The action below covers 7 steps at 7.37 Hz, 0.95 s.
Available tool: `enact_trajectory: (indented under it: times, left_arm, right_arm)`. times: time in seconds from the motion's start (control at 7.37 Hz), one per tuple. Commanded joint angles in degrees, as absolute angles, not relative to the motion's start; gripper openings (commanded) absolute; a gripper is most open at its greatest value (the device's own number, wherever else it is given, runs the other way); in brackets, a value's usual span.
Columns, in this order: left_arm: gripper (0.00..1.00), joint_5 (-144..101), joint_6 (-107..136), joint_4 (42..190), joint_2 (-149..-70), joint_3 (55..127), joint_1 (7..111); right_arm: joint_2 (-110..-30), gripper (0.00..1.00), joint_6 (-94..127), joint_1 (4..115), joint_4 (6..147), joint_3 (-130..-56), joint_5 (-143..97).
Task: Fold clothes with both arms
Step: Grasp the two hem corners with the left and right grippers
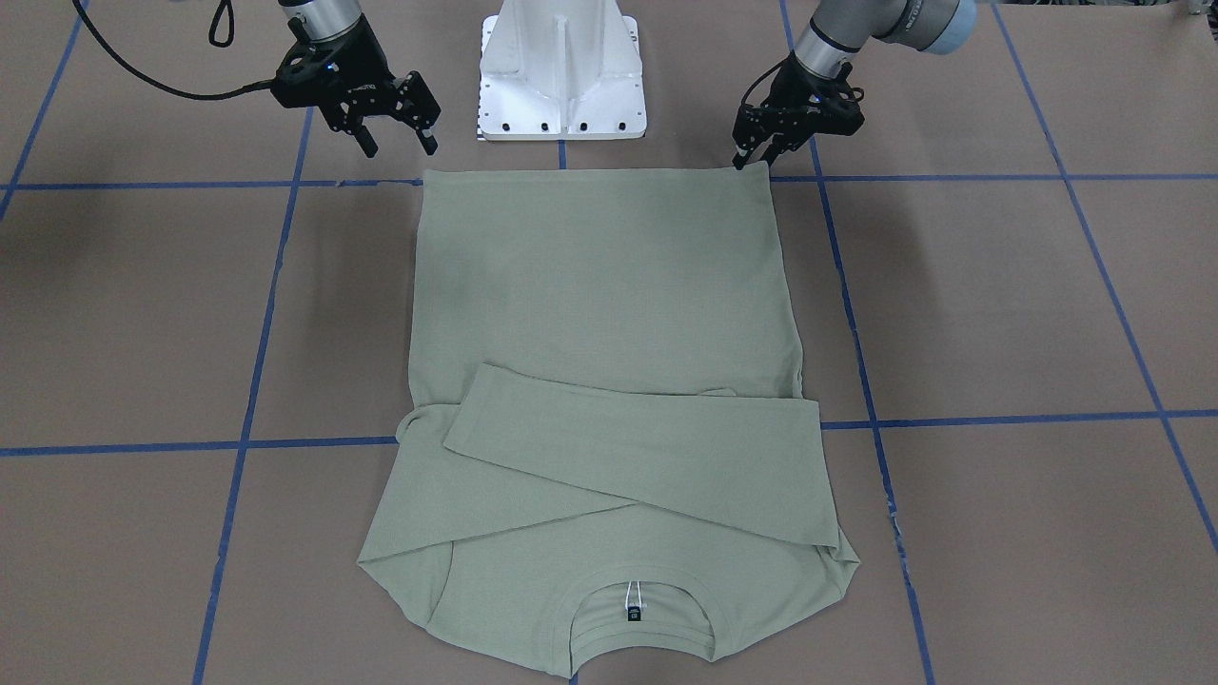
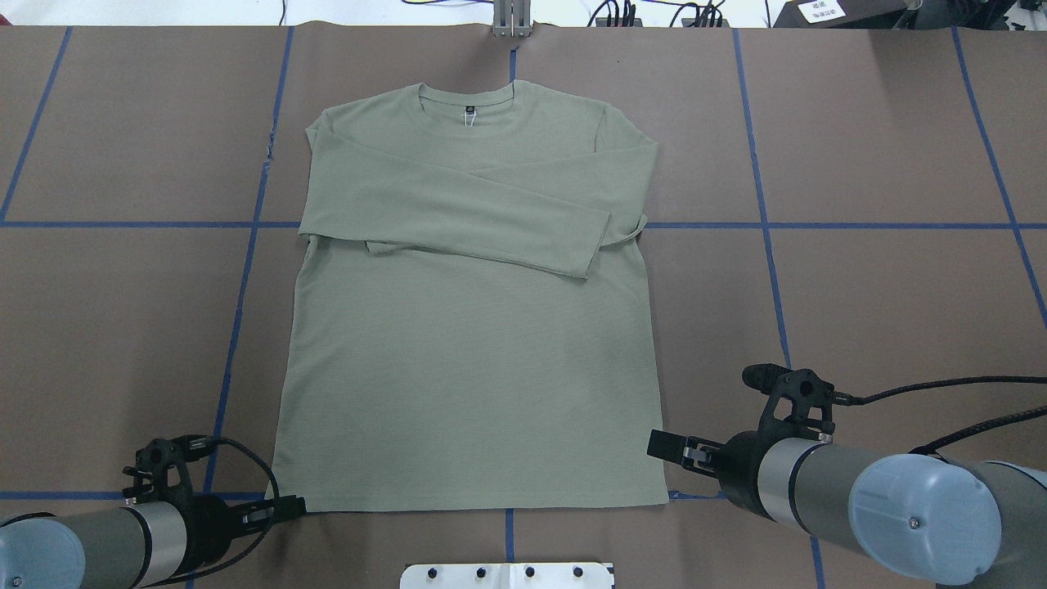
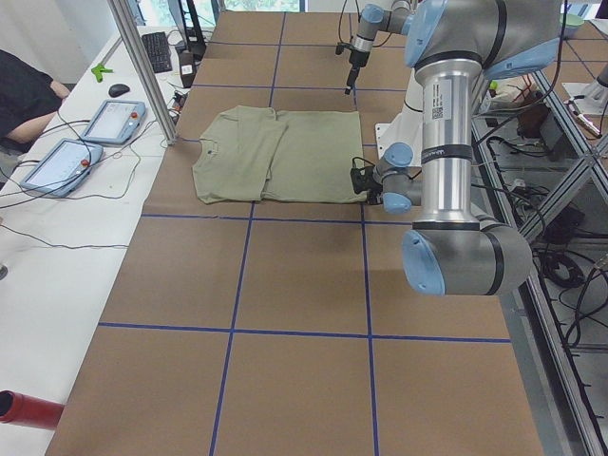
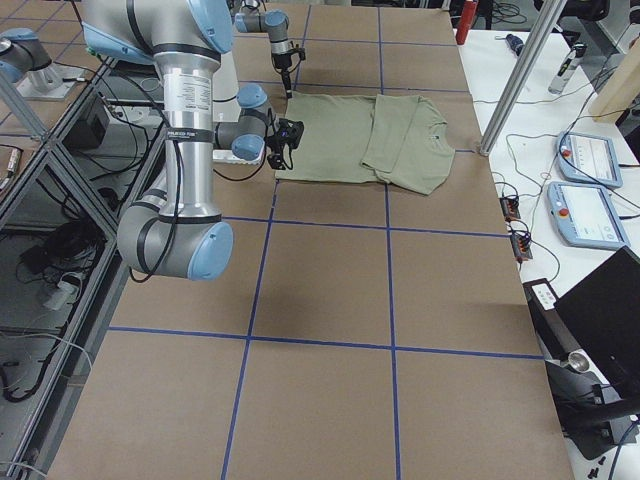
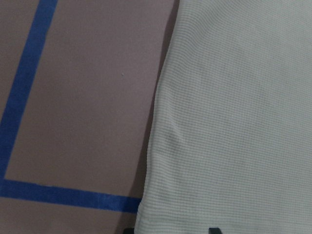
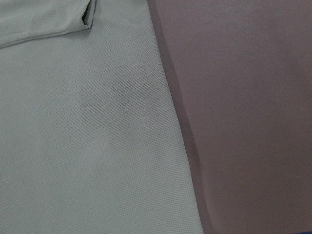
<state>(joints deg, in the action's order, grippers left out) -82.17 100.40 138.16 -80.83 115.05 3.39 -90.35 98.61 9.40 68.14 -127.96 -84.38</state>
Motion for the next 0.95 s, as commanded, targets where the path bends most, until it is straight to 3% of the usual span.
enact_trajectory:
  times: [0.0,0.14,0.41,0.81]
  left_arm:
    - [0.19,-81.7,100.4,138.2,-80.9,115.5,3.4]
    - [0.0,-81.7,100.4,138.2,-80.8,115.6,3.6]
    - [0.0,-82.1,100.2,138.2,-80.7,117.3,4.0]
    - [0.0,-84.6,100.2,138.2,-81.5,119.5,4.4]
  right_arm:
    - [-90.4,1.0,98.6,9.4,68.2,-128.0,-84.4]
    - [-90.4,1.0,98.6,9.4,68.2,-128.0,-84.4]
    - [-90.8,1.0,100.7,9.2,68.8,-128.0,-84.7]
    - [-92.3,0.96,120.4,5.2,75.9,-128.0,-83.0]
